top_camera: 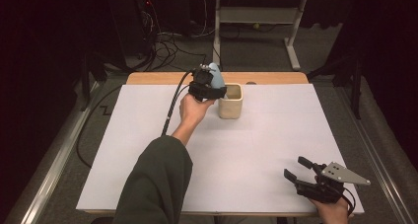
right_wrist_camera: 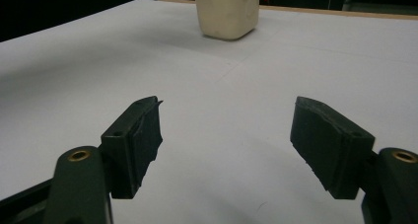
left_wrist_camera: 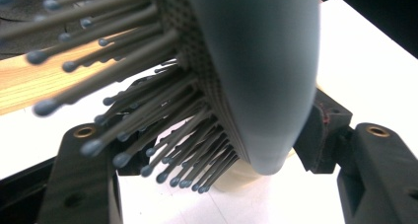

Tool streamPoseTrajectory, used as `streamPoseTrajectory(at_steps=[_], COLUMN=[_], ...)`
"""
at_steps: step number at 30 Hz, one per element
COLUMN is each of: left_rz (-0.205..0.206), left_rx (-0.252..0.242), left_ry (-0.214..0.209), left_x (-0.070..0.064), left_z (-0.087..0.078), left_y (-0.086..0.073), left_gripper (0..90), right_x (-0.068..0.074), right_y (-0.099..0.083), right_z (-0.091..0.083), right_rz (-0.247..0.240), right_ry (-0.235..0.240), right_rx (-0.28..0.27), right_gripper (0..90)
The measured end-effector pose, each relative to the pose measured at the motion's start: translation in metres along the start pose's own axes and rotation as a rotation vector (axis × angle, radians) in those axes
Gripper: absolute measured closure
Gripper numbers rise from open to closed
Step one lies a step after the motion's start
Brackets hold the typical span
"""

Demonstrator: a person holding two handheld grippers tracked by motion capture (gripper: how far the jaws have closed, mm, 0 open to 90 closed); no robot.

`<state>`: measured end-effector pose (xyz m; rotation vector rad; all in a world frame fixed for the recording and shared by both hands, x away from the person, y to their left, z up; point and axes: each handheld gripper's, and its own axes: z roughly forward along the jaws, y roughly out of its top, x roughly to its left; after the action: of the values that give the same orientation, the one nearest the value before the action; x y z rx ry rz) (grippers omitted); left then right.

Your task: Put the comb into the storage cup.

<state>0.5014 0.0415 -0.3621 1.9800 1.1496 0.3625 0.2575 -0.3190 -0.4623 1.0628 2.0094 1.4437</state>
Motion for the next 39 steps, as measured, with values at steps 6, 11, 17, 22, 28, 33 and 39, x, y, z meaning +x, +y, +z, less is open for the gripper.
streamPoseTrajectory(at_steps=[6, 11, 17, 22, 28, 33, 39], left_rz=[-0.004, 0.001, 0.012, 0.018, 0.025, 0.038, 0.04], left_rx=[0.006, 0.001, -0.011, -0.015, -0.011, -0.019, -0.026], left_ry=[-0.007, -0.011, -0.013, -0.012, -0.017, -0.013, -0.018], left_x=[0.003, 0.004, 0.005, 0.005, 0.005, 0.004, 0.006], left_z=[-0.002, -0.004, -0.007, -0.009, -0.012, -0.015, -0.018], left_y=[-0.001, -0.002, -0.003, -0.005, -0.005, -0.007, -0.009], left_gripper=[32.8, 30.6, 30.6, 31.0, 31.0, 31.5, 32.2], right_x=[0.0, 0.0, 0.0, 0.0, 0.001, 0.0, 0.0], right_y=[0.0, 0.0, 0.0, 0.0, 0.0, 0.0, 0.0], right_z=[0.0, 0.0, 0.0, 0.0, 0.0, -0.001, -0.001], right_rz=[-0.002, -0.004, -0.005, -0.006, -0.007, -0.007, -0.006], right_ry=[-0.002, -0.001, -0.003, -0.004, -0.006, -0.007, -0.008], right_rx=[-0.003, -0.005, -0.003, -0.005, -0.007, -0.006, -0.007], right_gripper=[28.4, 28.6, 28.6, 28.7, 28.8, 28.8, 28.8])
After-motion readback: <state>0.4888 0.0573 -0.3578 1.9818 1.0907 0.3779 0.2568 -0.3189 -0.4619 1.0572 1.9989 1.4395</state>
